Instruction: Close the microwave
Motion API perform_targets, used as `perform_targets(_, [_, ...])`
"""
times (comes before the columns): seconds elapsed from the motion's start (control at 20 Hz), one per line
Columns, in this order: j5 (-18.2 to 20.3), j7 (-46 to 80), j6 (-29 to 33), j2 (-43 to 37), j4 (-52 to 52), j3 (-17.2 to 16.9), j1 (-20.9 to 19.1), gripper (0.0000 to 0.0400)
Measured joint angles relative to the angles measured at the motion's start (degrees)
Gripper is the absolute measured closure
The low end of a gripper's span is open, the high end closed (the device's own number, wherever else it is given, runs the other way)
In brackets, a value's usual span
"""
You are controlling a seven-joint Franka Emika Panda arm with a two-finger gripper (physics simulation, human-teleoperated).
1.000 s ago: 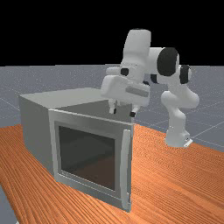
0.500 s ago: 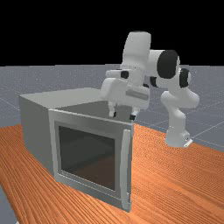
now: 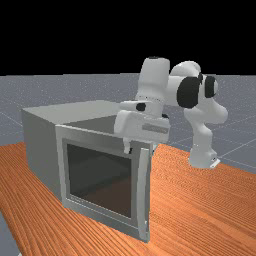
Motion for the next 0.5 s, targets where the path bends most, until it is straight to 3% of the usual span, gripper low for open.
perform_targets(0.05, [2.1,0.5,-8.7,-2.4,-1.5,1.1,-0.4,0.0])
perform_targets(0.1, [-4.0,3.4,2.6,-10.2,-16.3,-1.3,1.9,0.0])
perform_targets(0.15, [-4.4,4.3,4.8,-13.7,-21.9,-1.2,1.7,0.0])
perform_targets(0.2, [-3.8,4.9,7.5,-17.8,-28.6,-0.7,1.2,0.0])
perform_targets(0.25, [1.1,3.2,5.1,-21.5,-32.7,0.8,-0.6,0.0])
perform_targets(0.4, [2.3,5.7,8.5,-37.3,-53.7,0.5,-2.1,0.0])
perform_targets(0.45, [-5.4,11.9,13.0,-43.1,-62.3,1.0,-2.8,0.0])
perform_targets(0.5, [-7.0,13.5,12.6,-46.2,-65.6,1.6,-3.4,0.0])
